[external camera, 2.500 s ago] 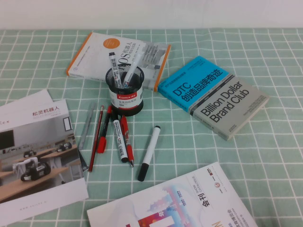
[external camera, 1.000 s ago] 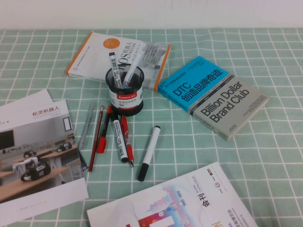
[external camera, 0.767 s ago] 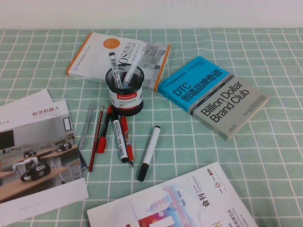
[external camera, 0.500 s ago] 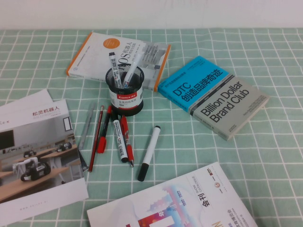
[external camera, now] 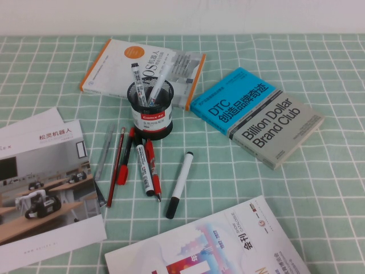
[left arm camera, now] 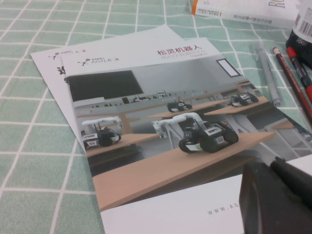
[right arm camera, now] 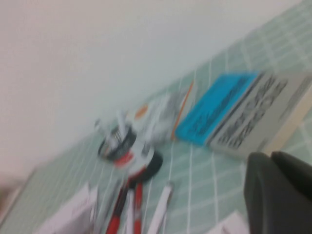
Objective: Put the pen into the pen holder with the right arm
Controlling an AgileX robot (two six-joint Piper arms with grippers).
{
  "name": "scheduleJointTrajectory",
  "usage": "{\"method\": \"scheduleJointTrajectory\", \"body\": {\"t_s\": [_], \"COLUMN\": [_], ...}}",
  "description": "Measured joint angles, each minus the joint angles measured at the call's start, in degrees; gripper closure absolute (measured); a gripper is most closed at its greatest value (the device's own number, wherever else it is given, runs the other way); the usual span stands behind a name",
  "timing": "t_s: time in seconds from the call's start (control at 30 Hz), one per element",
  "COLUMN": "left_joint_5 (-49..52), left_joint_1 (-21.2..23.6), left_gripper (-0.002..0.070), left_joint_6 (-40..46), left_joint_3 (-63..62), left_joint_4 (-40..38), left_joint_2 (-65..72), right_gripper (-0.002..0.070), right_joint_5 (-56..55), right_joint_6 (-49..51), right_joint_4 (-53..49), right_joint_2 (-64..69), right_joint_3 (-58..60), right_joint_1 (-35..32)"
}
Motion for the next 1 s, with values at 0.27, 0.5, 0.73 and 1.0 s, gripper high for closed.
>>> {"method": "scheduleJointTrajectory", "body": {"t_s": [0.27, 0.5, 0.73, 1.0], "left_joint_5": [0.0, 0.0, 0.0, 0.0], "left_joint_1": [0.0, 0.0, 0.0, 0.0], "left_gripper": [0.0680, 0.0680, 0.0680, 0.0680], "left_joint_6": [0.0, 0.0, 0.0, 0.0], "left_joint_3": [0.0, 0.0, 0.0, 0.0], "left_joint_4": [0.0, 0.0, 0.0, 0.0], "left_joint_2": [0.0, 0.0, 0.0, 0.0], "right_gripper": [0.0695, 0.0695, 0.0695, 0.0695], "right_joint_5": [20.8, 36.8, 40.9, 41.1], "right_joint_6": [0.0, 0.6, 8.4, 29.2], "right_joint_4": [-4.4, -12.0, -22.1, -39.5], "right_joint_2": [21.7, 44.0, 57.3, 70.9], "right_joint_3": [-16.6, -32.2, -43.4, -54.9], "right_joint_1": [0.0, 0.0, 3.3, 22.2]}}
